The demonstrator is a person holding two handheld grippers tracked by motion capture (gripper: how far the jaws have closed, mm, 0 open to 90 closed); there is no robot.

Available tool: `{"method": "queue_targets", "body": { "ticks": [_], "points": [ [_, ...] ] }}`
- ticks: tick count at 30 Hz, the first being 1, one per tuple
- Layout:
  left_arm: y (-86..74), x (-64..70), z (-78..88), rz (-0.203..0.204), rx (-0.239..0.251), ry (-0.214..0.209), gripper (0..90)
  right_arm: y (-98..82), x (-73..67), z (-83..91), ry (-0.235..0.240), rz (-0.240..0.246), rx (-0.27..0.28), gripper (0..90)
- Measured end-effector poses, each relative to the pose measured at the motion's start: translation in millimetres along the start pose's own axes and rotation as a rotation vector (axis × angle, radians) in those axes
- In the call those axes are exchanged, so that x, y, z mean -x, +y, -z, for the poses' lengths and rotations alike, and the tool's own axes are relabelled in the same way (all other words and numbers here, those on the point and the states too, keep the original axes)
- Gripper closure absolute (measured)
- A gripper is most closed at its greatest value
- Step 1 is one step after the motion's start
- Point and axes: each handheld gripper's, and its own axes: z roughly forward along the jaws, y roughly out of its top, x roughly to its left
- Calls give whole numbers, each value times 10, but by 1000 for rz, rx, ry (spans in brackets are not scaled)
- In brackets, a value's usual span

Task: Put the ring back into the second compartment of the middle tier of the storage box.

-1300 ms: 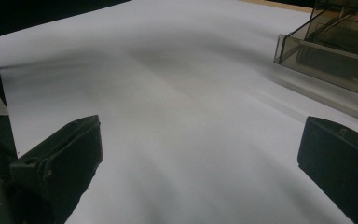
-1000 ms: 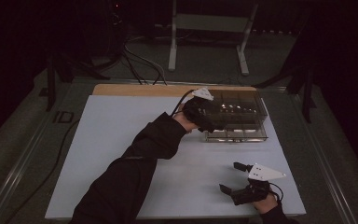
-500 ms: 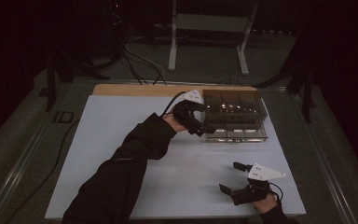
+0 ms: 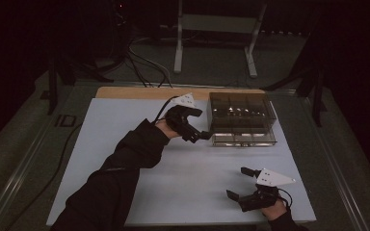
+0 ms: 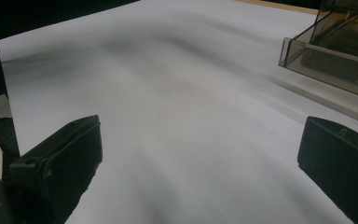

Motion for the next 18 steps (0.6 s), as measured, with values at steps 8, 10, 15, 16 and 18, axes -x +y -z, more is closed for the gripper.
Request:
{"method": "queue_targets", "body": {
  "ticks": [8,10,15,16,18],
  "points": [
    [-136,9,192,2,1,19,8,-1,-2,-2,0,-7,-3,0],
    [-207,10,266,7,3,31,8,4,-11,-5,2,-10,-1,0],
    [-370,29,412,23,8,53,8,6,-25,-15,1,-4,-6,0],
    [-400,35,430,24,8,54,8,6,-25,-15,1,-5,-5,0],
    [-463,52,457,32,4,53,8,6,-24,-19,-1,-3,-6,0]
  ]
}}
